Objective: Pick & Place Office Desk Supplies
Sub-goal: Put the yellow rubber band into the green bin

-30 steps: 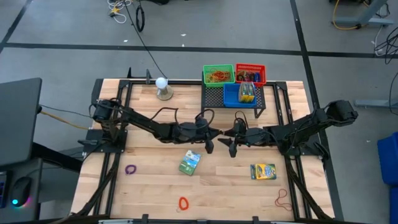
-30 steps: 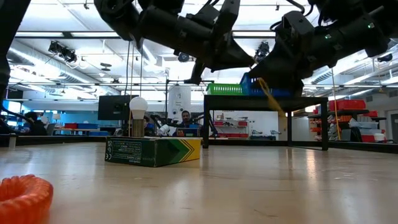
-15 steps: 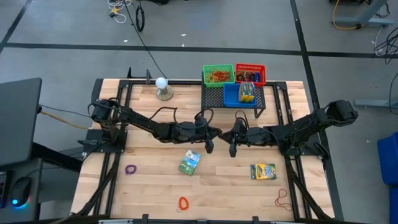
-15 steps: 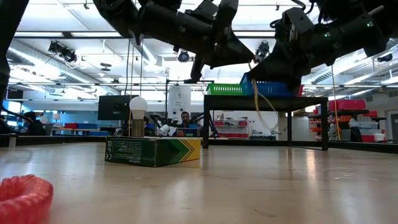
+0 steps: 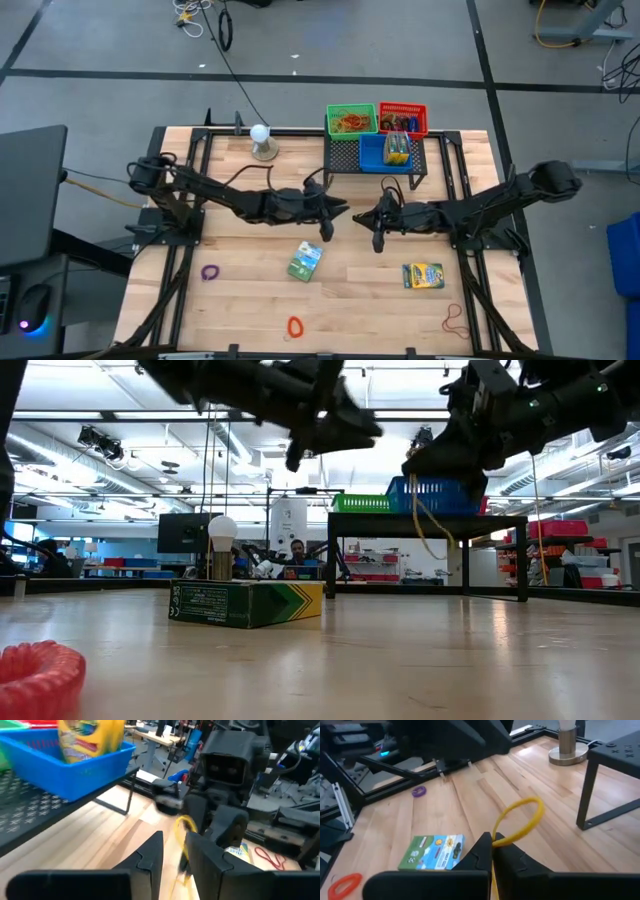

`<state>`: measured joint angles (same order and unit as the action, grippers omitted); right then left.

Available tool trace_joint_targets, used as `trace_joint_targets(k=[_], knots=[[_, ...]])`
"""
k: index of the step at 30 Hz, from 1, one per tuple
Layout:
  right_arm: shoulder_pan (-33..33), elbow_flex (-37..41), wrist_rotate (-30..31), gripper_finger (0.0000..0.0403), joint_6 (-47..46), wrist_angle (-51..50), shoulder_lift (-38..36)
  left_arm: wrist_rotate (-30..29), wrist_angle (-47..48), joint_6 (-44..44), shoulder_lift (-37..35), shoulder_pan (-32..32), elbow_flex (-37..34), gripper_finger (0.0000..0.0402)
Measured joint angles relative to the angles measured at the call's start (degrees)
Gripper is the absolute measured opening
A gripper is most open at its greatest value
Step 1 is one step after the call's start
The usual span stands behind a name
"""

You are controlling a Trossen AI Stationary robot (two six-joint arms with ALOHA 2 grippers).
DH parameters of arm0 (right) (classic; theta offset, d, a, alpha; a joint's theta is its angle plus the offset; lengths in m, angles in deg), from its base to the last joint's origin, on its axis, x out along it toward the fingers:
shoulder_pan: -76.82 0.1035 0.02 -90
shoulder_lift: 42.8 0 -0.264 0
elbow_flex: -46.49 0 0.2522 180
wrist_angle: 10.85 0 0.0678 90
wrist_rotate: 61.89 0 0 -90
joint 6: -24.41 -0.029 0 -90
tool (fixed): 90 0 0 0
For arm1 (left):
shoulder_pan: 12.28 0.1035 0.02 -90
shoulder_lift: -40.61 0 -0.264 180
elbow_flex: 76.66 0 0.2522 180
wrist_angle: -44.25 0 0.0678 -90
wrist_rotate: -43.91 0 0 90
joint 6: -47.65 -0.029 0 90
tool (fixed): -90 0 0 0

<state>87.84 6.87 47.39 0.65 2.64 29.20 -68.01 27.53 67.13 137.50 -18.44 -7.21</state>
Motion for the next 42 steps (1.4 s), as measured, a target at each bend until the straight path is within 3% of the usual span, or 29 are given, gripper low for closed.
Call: trace_joint_targets(k=[10, 14, 22, 30, 42], knots=[[0.00, -0.02, -0.20, 0.0005, 0.07, -4.89, -6.35, 0.94, -17.74, 4.87, -6.37, 2.96, -16.42, 0.0085], [0.00, -3.02, 0.28, 0.0005, 0.47, -12.10, -9.48, 1.01, -25.01, 7.26, -6.30, 4.26, -21.53, 0.0085], [-2.23, -16.97, 0.79, 0.0005, 7.36, -30.61, -11.01, 1.74, -29.87, 8.40, -6.28, 7.65, -26.68, 0.0084], [-10.45, -32.83, -0.04, 0.0005, 16.47, -38.88, -10.60, 5.63, -29.72, 7.33, -6.26, 10.26, -26.78, 0.0084], [-26.71, -56.31, 0.15, 0.0005, 24.36, -51.30, 3.67, 6.13, -28.83, 3.16, -6.26, 9.83, -26.75, 0.0084]])
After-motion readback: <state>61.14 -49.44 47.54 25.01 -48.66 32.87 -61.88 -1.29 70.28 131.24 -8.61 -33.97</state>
